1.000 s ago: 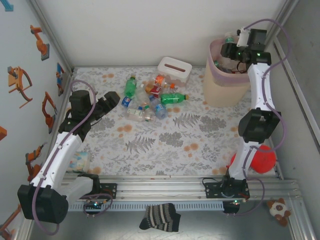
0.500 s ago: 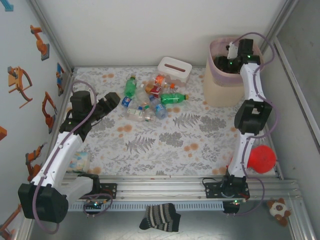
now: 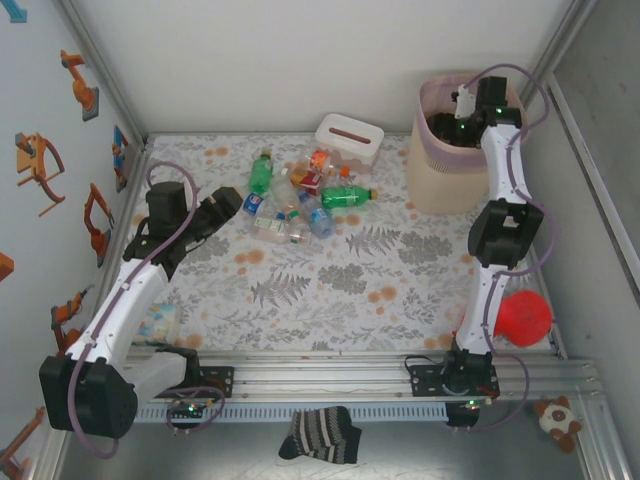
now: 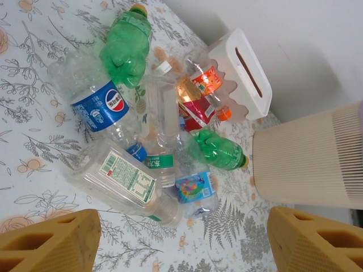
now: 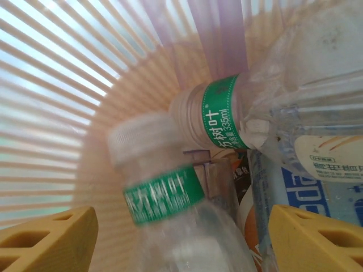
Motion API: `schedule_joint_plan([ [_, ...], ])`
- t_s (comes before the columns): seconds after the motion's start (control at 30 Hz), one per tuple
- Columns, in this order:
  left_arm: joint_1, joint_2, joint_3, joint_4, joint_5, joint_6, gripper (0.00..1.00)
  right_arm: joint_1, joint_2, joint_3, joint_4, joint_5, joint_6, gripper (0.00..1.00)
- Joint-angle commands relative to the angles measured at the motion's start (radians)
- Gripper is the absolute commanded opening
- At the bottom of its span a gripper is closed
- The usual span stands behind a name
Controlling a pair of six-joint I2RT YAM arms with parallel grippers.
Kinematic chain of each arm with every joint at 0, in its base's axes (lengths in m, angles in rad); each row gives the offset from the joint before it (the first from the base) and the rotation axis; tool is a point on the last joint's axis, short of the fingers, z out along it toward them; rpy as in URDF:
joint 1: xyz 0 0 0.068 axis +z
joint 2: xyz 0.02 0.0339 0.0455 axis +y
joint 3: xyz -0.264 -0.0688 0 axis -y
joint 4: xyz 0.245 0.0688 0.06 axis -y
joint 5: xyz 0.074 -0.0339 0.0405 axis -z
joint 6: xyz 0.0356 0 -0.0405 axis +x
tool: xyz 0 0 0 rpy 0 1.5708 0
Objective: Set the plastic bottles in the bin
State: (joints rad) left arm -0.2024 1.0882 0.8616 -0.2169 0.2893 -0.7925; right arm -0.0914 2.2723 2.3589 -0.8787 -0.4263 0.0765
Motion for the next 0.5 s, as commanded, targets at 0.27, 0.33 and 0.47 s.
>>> schedule_joint_plan([
  [0.27,-0.005,0.027,0.023,0.032,0.032,0.006,0.77,-0.002,-0.195,0.057,-0.006,-0.003,0.034,0.79],
  [0.33,-0.005,0.040,0.035,0.033,0.042,0.016,0.77,-0.001,-0.221,0.057,-0.005,-0.008,0.037,0.78],
  [0.47,-0.005,0.079,0.088,-0.001,0.045,0.053,0.77,0.011,-0.282,0.030,-0.001,-0.025,0.040,0.76],
])
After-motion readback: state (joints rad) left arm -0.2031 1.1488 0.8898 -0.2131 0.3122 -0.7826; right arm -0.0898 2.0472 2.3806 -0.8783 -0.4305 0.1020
